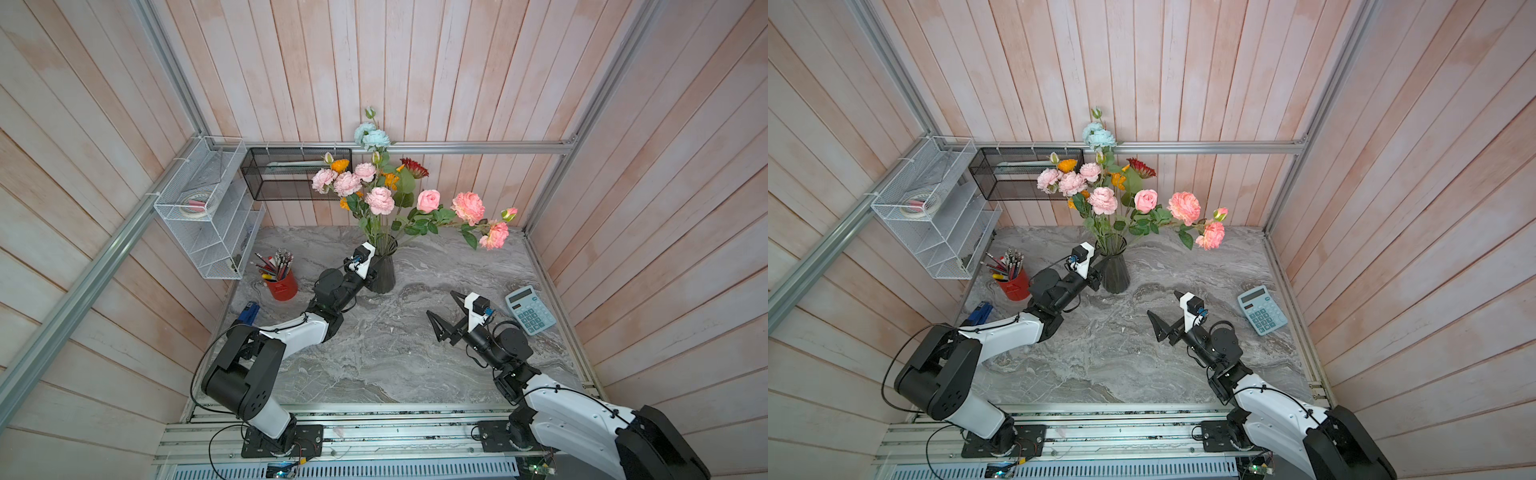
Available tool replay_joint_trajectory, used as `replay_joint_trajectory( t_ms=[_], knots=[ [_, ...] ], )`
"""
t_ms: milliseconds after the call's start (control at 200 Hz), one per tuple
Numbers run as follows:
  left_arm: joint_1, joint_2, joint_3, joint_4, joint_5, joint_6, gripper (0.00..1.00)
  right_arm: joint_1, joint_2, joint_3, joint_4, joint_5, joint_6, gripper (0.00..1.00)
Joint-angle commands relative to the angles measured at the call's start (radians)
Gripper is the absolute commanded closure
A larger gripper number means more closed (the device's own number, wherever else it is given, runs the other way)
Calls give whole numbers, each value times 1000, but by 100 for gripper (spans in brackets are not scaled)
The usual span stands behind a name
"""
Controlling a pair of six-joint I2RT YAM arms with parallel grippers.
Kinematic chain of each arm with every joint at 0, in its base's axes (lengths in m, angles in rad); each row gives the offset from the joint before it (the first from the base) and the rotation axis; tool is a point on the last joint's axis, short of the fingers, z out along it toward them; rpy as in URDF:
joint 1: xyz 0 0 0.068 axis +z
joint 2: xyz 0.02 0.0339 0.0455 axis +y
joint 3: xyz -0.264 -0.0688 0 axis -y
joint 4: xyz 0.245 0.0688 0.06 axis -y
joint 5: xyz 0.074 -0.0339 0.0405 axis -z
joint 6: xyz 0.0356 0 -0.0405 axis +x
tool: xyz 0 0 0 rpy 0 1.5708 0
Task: Pick out pink flowers from the vase
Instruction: Pick up the flower from the vase.
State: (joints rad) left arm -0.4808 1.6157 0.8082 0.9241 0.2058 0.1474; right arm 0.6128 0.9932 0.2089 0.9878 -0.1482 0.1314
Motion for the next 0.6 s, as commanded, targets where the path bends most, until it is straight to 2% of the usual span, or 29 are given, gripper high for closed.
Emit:
replay_joint_trajectory(
  t_ms=[0,270,595],
  knots=[
    [-5,40,57,-38,7,22,62,11,41,44,95,-10,18,2],
    [-6,97,133,-53,13,37,64,15,94,61,119,-11,14,2],
    [-9,164,215,-69,30,23,66,14,84,61,100,-5,9,2]
  ],
)
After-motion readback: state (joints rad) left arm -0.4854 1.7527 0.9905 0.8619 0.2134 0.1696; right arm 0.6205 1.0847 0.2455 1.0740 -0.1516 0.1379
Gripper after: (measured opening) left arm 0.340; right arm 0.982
